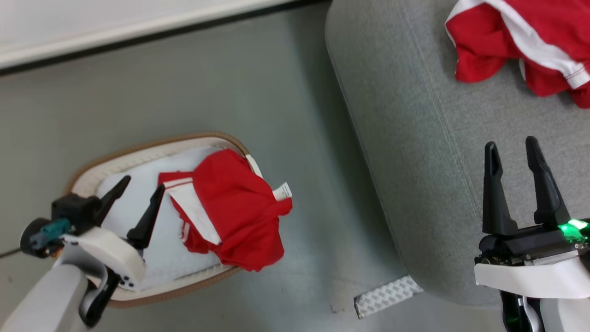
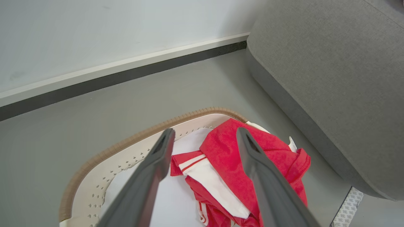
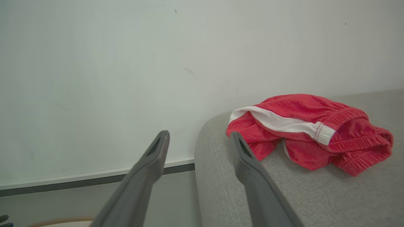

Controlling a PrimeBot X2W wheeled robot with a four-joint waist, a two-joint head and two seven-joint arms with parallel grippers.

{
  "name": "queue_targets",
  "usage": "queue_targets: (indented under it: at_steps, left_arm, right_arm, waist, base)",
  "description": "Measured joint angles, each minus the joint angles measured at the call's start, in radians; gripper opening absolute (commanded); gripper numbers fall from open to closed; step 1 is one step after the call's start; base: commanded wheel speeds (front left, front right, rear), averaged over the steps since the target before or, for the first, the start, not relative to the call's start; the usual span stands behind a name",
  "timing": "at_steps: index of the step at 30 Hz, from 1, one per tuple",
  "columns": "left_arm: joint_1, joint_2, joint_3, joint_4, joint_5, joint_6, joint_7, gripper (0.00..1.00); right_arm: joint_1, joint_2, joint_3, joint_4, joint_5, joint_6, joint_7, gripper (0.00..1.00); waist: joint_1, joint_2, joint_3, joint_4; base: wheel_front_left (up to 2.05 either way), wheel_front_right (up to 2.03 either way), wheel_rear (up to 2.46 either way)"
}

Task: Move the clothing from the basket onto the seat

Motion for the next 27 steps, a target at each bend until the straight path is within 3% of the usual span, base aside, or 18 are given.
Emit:
queue_targets:
  at_steps: [6, 19, 27]
  left_arm:
    - [-0.098, 0.044, -0.122, 0.071, -0.02, 0.0, 0.021, 1.0]
    - [-0.278, 0.077, -0.305, 0.265, -0.133, 0.0, 0.113, 1.0]
    - [-0.387, 0.125, -0.438, 0.314, -0.184, 0.0, 0.149, 1.0]
  right_arm:
    - [-0.01, -0.001, 0.009, -0.029, 0.029, 0.0, 0.0, 1.0]
    - [-0.047, 0.0, 0.065, -0.093, 0.089, 0.0, 0.0, 1.0]
    - [-0.065, 0.0, 0.079, -0.151, 0.119, 0.0, 0.0, 1.0]
  waist:
    - [0.0, 0.0, 0.076, -0.032]
    - [-0.0001, 0.0, 0.205, -0.104]
    - [-0.0001, 0.0, 0.28, -0.154]
  base:
    - [0.0, 0.0, 0.0]
    - [0.0, 0.0, 0.0]
    - [0.0, 0.0, 0.0]
